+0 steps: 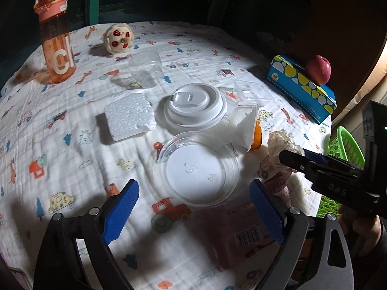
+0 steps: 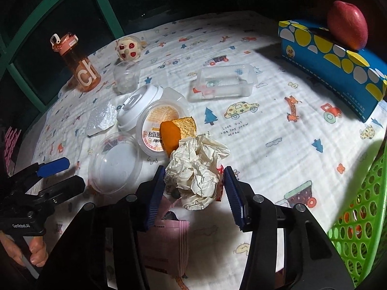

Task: Collect trash
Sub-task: 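Grasp the crumpled white paper with the right tool, then grasp the clear round lid with the left tool while the right tool drops paper into the basket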

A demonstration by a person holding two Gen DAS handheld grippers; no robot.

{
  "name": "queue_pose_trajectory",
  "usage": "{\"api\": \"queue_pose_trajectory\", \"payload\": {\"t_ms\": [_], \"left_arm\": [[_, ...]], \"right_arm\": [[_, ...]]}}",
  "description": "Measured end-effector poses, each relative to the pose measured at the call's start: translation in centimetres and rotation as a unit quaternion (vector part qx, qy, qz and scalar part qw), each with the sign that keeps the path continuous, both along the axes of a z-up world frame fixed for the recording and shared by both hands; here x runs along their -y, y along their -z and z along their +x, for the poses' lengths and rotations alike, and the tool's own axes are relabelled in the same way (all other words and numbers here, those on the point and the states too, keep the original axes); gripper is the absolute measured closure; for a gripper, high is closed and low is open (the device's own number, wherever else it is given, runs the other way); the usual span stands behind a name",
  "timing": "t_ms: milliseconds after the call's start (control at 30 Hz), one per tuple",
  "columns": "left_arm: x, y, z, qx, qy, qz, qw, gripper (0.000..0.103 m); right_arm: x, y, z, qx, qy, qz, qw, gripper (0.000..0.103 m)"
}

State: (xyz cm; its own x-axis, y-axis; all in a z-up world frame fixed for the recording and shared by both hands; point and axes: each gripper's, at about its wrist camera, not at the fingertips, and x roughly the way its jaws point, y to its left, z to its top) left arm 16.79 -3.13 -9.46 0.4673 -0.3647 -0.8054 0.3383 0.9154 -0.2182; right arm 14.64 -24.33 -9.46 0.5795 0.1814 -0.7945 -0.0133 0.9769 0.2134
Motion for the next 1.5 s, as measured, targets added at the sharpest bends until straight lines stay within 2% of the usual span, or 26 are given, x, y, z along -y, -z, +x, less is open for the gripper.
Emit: {"api": "queue_pose_trajectory", "payload": {"t_ms": [333,1033,1100,1267,1500], "left_arm": [[2.9,2.0,1.7,-0.021,0.035,0.022,0.9989,0.008],[4.5,3.9,2.7,-0.003,0.042,0.091,0.9950,0.008],[4.4,3.8,2.6,0.002,0.042,0.087,0.9953,0.013],[4.0,2.8,2.0,0.016,0.036,0.082,0.9959,0.013],[3.6,-0.2,-0.1,0.043,0.039,0.065,0.9962,0.013]], "right_arm": [[2.0,-2.4,-2.0,0.026,0.022,0.009,0.999,0.054],[4.6,-3.8,-5.5,0.038,0.057,-0.001,0.998,0.054],[4.9,-3.8,-5.8,0.038,0.061,-0.002,0.997,0.054],[5.9,-4.2,-6.8,0.042,0.074,-0.004,0.996,0.054],[7.5,-5.1,-8.5,0.052,0.096,-0.013,0.994,0.054]]}}
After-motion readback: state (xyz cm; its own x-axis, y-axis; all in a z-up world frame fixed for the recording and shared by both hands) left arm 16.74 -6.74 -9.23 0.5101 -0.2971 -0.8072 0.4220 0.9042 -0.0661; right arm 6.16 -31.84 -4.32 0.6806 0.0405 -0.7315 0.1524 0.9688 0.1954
